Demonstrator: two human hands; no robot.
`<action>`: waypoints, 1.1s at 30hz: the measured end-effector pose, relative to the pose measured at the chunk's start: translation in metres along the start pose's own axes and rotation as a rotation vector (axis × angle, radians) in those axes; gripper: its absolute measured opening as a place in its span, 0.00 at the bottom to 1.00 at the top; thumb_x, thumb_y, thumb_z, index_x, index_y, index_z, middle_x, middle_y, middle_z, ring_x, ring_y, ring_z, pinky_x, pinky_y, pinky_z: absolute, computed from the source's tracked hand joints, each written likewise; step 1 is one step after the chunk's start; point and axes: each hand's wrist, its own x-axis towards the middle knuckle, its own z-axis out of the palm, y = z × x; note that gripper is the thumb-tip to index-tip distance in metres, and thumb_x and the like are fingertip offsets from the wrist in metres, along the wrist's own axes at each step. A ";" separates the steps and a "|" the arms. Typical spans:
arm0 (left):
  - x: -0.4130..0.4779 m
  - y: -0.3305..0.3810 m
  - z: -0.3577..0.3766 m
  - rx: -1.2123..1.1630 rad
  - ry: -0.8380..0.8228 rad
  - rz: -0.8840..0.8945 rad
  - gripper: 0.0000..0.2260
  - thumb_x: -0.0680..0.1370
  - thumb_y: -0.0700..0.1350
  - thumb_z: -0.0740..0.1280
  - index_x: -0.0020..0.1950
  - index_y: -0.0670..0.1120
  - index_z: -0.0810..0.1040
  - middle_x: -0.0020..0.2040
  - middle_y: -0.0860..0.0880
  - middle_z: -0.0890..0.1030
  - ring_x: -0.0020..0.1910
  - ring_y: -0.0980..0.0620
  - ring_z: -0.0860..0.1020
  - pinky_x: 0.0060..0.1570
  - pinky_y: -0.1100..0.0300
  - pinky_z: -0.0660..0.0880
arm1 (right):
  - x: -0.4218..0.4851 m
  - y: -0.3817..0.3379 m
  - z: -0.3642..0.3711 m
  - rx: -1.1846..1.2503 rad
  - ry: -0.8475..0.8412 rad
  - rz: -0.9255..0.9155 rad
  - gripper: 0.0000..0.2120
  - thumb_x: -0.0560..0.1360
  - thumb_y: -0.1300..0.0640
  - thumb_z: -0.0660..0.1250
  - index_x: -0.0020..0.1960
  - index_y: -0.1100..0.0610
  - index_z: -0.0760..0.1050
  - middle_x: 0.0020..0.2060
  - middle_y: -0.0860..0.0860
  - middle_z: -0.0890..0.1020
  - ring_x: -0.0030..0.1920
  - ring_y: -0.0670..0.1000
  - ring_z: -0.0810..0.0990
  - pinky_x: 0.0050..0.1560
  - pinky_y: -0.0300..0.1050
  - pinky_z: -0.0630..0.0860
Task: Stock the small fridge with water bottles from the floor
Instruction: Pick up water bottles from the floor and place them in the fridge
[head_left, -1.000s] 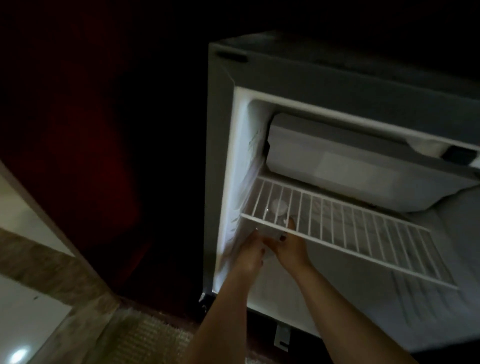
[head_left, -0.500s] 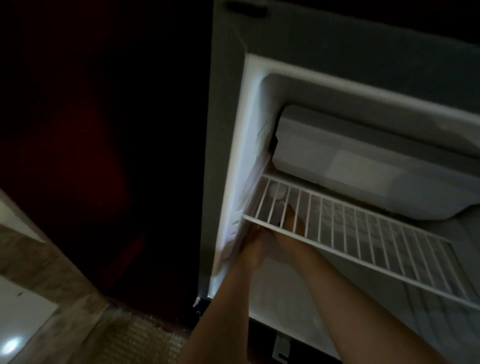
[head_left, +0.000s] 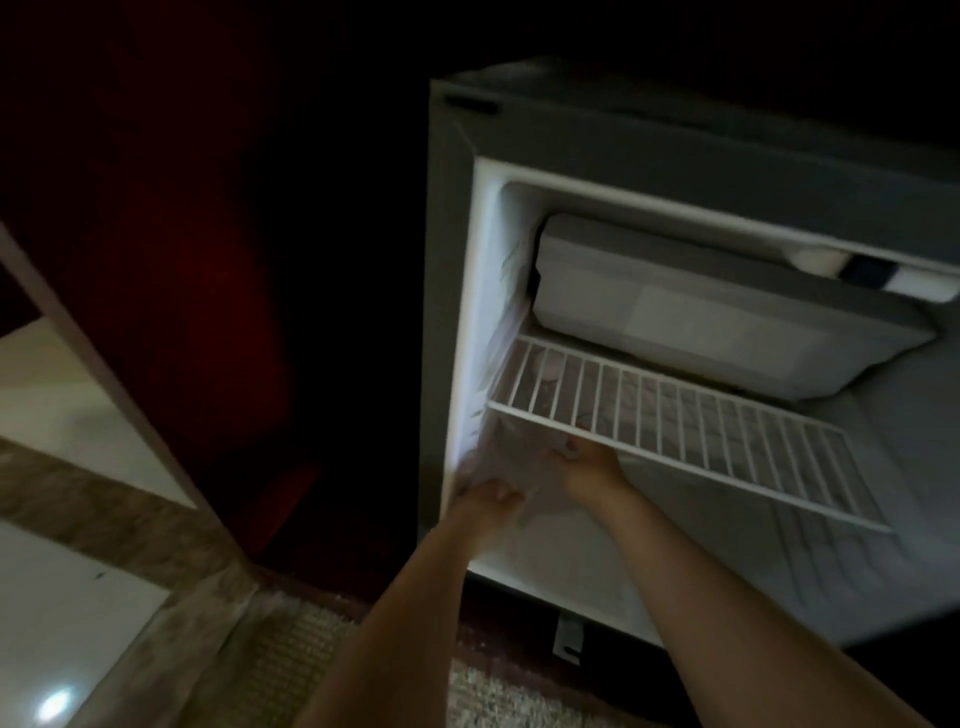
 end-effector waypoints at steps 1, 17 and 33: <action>-0.011 0.001 -0.005 0.035 -0.009 -0.007 0.20 0.81 0.45 0.56 0.71 0.38 0.66 0.72 0.39 0.67 0.70 0.42 0.67 0.65 0.58 0.66 | -0.007 -0.003 -0.001 -0.050 -0.012 0.000 0.17 0.76 0.58 0.65 0.63 0.63 0.74 0.60 0.58 0.79 0.62 0.56 0.76 0.51 0.41 0.71; -0.219 -0.034 -0.161 0.406 0.002 -0.120 0.21 0.82 0.52 0.54 0.67 0.39 0.71 0.66 0.40 0.74 0.62 0.43 0.74 0.54 0.56 0.69 | -0.182 -0.147 0.003 -0.322 -0.427 -0.309 0.07 0.77 0.57 0.65 0.48 0.60 0.79 0.41 0.57 0.81 0.43 0.52 0.80 0.53 0.46 0.76; -0.384 -0.212 -0.206 0.363 0.164 -0.331 0.21 0.79 0.50 0.60 0.68 0.40 0.71 0.68 0.42 0.71 0.65 0.42 0.71 0.63 0.54 0.67 | -0.371 -0.245 0.173 -0.594 -0.709 -0.504 0.14 0.75 0.55 0.67 0.59 0.58 0.77 0.54 0.53 0.80 0.54 0.54 0.79 0.55 0.46 0.76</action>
